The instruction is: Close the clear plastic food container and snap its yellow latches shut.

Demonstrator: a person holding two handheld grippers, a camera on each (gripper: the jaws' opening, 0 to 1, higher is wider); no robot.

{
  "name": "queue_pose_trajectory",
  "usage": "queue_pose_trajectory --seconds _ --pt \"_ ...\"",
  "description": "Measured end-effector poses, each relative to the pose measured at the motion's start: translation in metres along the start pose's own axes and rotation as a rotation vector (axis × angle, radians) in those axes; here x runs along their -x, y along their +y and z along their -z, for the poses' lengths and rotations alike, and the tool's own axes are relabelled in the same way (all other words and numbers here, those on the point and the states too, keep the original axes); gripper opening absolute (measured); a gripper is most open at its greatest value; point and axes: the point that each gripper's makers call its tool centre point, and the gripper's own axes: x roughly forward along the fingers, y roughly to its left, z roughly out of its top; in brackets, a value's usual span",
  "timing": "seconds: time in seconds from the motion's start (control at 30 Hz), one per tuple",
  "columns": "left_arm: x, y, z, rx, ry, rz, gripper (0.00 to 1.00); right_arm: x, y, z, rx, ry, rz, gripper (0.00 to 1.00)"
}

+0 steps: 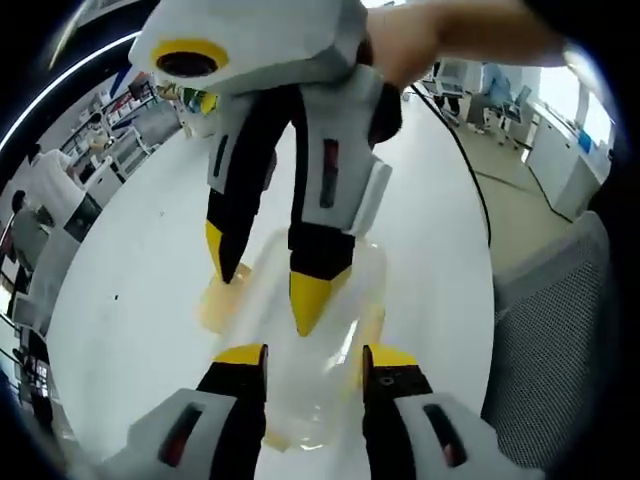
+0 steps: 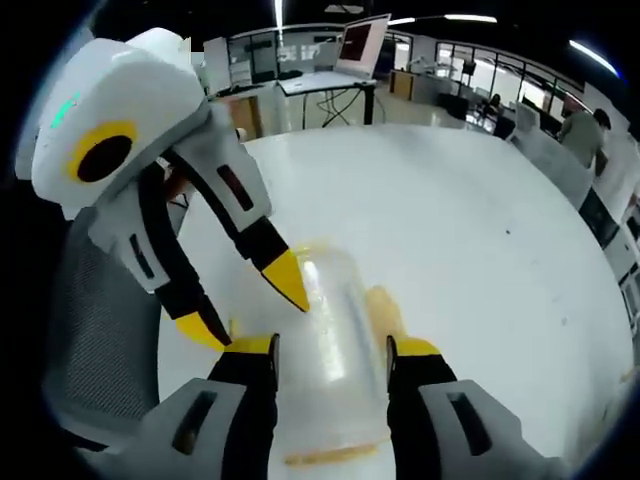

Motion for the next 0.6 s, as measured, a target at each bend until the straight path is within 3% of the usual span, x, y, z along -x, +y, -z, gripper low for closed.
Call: queue_pose_trajectory --seconds 0.23,0.33,0.6 --pt "0.0 -0.002 -0.003 -0.025 -0.009 -0.008 0.34 -0.003 -0.003 0.004 -0.019 0.019 -0.04 0.4" --pt "-0.003 -0.006 0.003 -0.07 0.028 -0.003 0.41 -0.004 -0.008 0.005 -0.015 0.034 -0.042 0.41" --pt "-0.011 -0.021 0.006 -0.114 0.031 0.008 0.44 -0.006 -0.016 0.006 0.012 0.07 -0.065 0.42"
